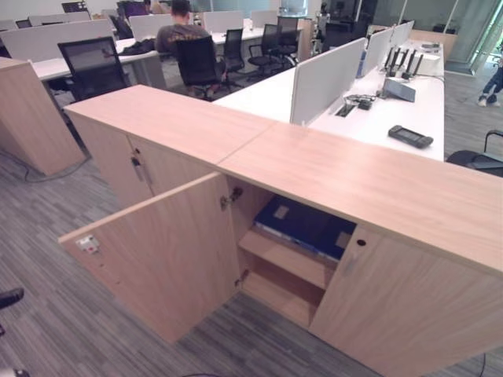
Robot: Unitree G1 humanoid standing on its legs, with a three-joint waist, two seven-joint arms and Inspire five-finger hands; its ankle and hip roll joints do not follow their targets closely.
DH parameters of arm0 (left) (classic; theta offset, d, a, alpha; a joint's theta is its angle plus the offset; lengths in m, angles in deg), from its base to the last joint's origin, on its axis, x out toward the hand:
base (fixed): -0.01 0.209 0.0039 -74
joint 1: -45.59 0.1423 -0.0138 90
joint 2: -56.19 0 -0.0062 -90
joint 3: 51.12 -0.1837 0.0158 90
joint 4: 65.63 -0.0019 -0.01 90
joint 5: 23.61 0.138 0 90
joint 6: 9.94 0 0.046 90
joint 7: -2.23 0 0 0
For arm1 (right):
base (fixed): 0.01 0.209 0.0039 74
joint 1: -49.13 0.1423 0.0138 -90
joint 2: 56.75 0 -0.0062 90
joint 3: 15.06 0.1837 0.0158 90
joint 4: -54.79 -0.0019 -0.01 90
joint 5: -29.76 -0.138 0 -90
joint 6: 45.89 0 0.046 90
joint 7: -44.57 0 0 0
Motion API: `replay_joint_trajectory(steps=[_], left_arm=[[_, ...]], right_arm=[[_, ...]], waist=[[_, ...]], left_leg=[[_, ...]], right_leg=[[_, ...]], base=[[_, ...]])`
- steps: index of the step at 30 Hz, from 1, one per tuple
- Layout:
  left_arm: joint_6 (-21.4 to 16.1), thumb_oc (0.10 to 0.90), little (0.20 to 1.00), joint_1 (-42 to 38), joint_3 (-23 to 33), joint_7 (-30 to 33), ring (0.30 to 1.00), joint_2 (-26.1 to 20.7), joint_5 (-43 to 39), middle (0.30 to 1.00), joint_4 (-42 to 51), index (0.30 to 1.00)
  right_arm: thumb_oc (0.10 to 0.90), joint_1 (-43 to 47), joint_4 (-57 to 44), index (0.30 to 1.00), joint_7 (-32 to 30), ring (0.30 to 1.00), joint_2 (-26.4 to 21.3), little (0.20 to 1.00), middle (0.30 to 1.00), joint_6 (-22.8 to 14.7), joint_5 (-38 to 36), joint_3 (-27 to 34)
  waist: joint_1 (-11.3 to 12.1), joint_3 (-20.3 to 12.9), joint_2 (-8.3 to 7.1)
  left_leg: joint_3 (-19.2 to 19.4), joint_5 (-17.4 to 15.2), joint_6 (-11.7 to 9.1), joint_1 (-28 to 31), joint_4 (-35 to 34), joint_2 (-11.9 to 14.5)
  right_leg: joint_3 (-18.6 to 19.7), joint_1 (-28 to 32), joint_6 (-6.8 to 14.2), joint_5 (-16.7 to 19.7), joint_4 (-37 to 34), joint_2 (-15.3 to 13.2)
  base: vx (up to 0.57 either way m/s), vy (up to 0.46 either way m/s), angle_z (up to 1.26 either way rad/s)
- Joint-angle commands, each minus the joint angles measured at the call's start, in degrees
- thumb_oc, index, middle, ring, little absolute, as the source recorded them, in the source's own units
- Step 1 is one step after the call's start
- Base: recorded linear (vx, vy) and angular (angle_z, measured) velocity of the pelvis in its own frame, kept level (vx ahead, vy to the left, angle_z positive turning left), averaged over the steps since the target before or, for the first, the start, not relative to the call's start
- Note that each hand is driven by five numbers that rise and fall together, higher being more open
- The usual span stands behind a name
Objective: Put the empty folder in the office cabinet
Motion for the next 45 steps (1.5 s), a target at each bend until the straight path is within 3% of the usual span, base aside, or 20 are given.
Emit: replay_joint_trajectory(steps=[1,8,18,24,37,41,42,45], left_arm=[[-5.59,0.800,0.900,-4.50,0.18,0.75,0.900,-3.86,-2.58,0.900,8.16,0.900],[-6.96,0.800,0.900,-6.13,-5.95,-0.20,0.900,1.71,-8.20,0.900,24.62,0.900],[-5.12,0.800,0.900,-8.45,-16.62,-4.50,0.900,8.60,-5.25,0.900,27.13,0.900],[-5.20,0.800,0.900,-6.11,-18.73,-5.72,0.900,12.40,-5.97,0.900,32.22,0.900],[-6.17,0.800,0.900,8.35,-23.13,-8.73,0.900,23.69,-8.32,0.900,66.56,0.900],[-3.93,0.800,0.900,15.16,-27.49,-14.38,0.900,28.81,-20.65,0.900,81.35,0.900],[-1.70,0.800,0.900,16.70,-31.60,-17.20,0.900,30.37,-25.96,0.900,88.09,0.900],[-0.41,0.800,0.900,16.09,-35.58,-19.32,0.900,30.34,-28.27,0.900,93.02,0.900]], right_arm=[[0.800,4.06,1.34,0.900,0.34,0.900,-0.94,0.900,0.900,-1.36,-1.96,0.38],[0.800,4.54,0.51,0.900,0.40,0.900,-0.49,0.900,0.900,-1.07,-0.63,-0.82],[0.800,5.39,0.32,0.900,0.87,0.900,0.47,0.900,0.900,-0.43,1.11,-2.95],[0.800,5.18,-0.04,0.900,0.94,0.900,1.15,0.900,0.900,-0.50,1.45,-3.34],[0.800,5.21,-0.53,0.900,0.70,0.900,3.18,0.900,0.900,-0.77,2.69,-3.16],[0.800,4.93,-0.89,0.900,0.51,0.900,4.39,0.900,0.900,-1.30,3.19,-3.78],[0.800,4.69,-1.22,0.900,0.76,0.900,5.49,0.900,0.900,-1.58,3.27,-4.48],[0.800,4.53,-1.32,0.900,1.02,0.900,6.06,0.900,0.900,-1.79,3.54,-5.44]], waist=[[0.30,-0.97,2.24],[-0.02,-0.78,1.84],[-1.23,-0.85,1.81],[-1.63,-0.75,1.66],[-1.49,-0.45,0.93],[-1.56,-0.22,0.72],[-1.83,-0.05,0.41],[-2.15,0.14,0.09]], left_leg=[[-0.24,-10.41,-1.21,6.37,-0.18,1.39],[0.11,-10.76,-0.88,6.71,-0.18,0.88],[1.01,-11.10,-0.61,7.28,-0.18,0.53],[1.36,-11.23,-0.53,7.53,-0.18,0.52],[1.31,-11.69,-0.16,8.10,-0.18,0.35],[1.29,-11.73,0.09,8.18,-0.18,0.28],[1.44,-11.77,0.23,8.21,-0.18,0.27],[1.49,-11.78,0.30,8.15,-0.18,0.22]], right_leg=[[0.02,-3.64,1.02,1.41,0.09,0.19],[0.02,-3.43,1.41,1.92,0.09,-0.23],[0.87,-3.49,1.66,2.36,0.09,-0.53],[1.26,-3.55,1.61,2.56,0.09,-0.46],[1.59,-3.10,1.38,2.42,0.09,-0.43],[1.70,-3.17,1.28,2.85,0.09,-0.47],[1.95,-3.27,1.24,3.04,0.09,-0.37],[2.19,-3.42,1.20,3.09,0.09,-0.27]], base=[[0.00,0.000,0.00],[0.00,0.006,-0.01],[0.00,0.002,-0.03],[0.00,0.000,0.00],[0.00,0.001,0.05],[0.00,0.009,0.24],[-0.01,-0.001,0.12],[-0.01,-0.008,0.15]])
